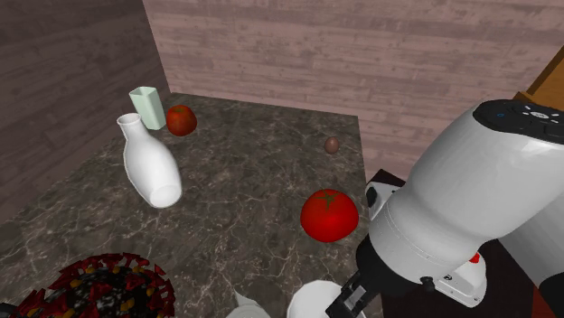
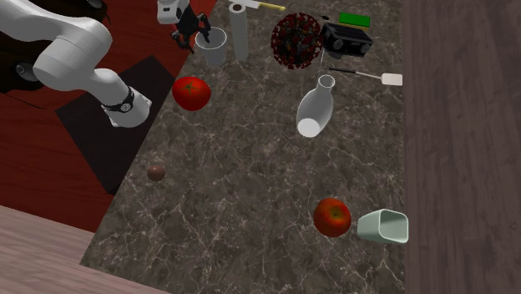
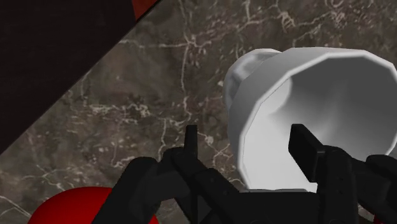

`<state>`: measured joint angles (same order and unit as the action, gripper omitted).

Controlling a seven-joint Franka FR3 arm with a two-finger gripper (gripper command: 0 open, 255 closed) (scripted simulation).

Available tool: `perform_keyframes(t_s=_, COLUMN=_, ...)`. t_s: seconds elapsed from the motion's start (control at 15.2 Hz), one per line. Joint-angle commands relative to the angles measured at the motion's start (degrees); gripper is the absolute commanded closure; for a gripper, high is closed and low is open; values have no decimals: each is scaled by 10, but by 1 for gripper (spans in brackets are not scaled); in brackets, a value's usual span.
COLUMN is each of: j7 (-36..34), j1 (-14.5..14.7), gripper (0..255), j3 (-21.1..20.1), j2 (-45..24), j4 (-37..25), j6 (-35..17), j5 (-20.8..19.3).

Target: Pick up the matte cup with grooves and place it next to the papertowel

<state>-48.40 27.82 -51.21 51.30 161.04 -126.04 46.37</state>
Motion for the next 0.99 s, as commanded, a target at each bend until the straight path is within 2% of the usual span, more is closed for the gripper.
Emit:
perform_keyframes(t_s=0.0, j7=0, j1=0, gripper=0, j3=0, j2=0, j4=0, j6=0, j5=0)
perform_keyframes(t_s=0.2, j7=0, j1=0, gripper=0, j3=0, j2=0, j4=0, j6=0, j5=0)
perform_keyframes(t_s=0.46, j7=-15, j1=12, gripper=0, j3=66, j2=59, j4=-30, j6=93, j5=-50)
perform_keyframes(t_s=0.92, j7=-15, j1=12, gripper=0, j3=66, j2=59, j4=-30, j6=93, j5=-50)
